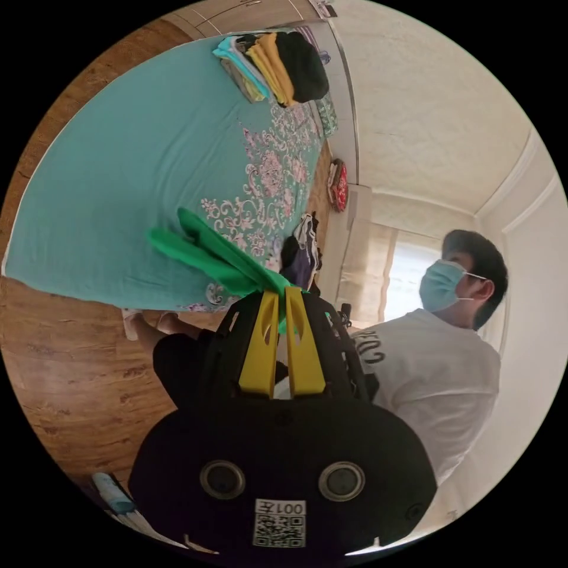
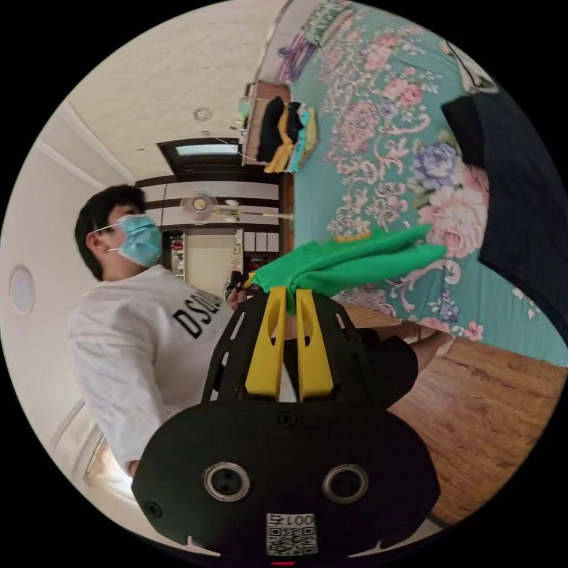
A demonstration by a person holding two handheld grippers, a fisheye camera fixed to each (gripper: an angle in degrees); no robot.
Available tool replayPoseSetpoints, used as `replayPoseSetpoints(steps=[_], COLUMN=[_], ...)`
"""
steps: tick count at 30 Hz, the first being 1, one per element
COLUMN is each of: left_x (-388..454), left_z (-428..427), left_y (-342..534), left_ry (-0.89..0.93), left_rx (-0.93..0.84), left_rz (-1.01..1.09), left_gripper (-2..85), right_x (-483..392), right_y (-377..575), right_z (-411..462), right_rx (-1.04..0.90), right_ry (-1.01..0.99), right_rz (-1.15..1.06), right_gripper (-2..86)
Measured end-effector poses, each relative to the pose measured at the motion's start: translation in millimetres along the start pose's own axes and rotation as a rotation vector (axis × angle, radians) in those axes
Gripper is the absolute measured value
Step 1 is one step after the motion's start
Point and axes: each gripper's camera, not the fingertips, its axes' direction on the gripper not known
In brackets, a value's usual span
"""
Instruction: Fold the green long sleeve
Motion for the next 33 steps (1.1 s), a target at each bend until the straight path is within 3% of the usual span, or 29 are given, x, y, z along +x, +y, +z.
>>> replayPoseSetpoints(steps=[6,13,16,21,24,26,29,33], left_x=[52.1,-18.1,-39.7,-6.4,14.9,27.1,37.5,40.2], left_z=[-33.2,45.9,74.2,76.0,78.5,84.8,93.7,108.2], left_y=[-42.6,-262.1,-318.9,-298.0,-261.6,-241.9,-243.9,-270.6], left_ry=[0.056,-0.107,-0.239,-0.172,-0.245,-0.401,-0.572,-0.61], left_rx=[-0.008,-0.169,-0.101,0.118,0.078,0.021,-0.035,-0.066], left_rz=[-0.126,-0.111,-0.095,0.11,0.197,0.25,0.323,0.352], left_gripper=[-0.9,0.2,1.9,3.0,3.6,5.1,7.3,11.0], right_x=[-41.2,58.2,107.8,87.4,64.1,51.2,47.1,55.6], right_y=[-48.2,-239.2,-299.9,-304.0,-283.5,-272.2,-280.0,-311.9], right_z=[-31.0,18.6,40.9,50.4,64.9,81.8,104.0,128.4], right_rx=[-0.013,-0.12,-0.101,-0.009,-0.104,-0.165,-0.2,-0.206], right_ry=[-0.002,0.179,0.305,0.367,0.561,0.728,0.818,0.804], right_rz=[0.107,0.053,0.085,-0.064,-0.161,-0.218,-0.255,-0.256], right_gripper=[1.2,0.7,0.7,2.3,5.5,8.9,12.2,13.8])
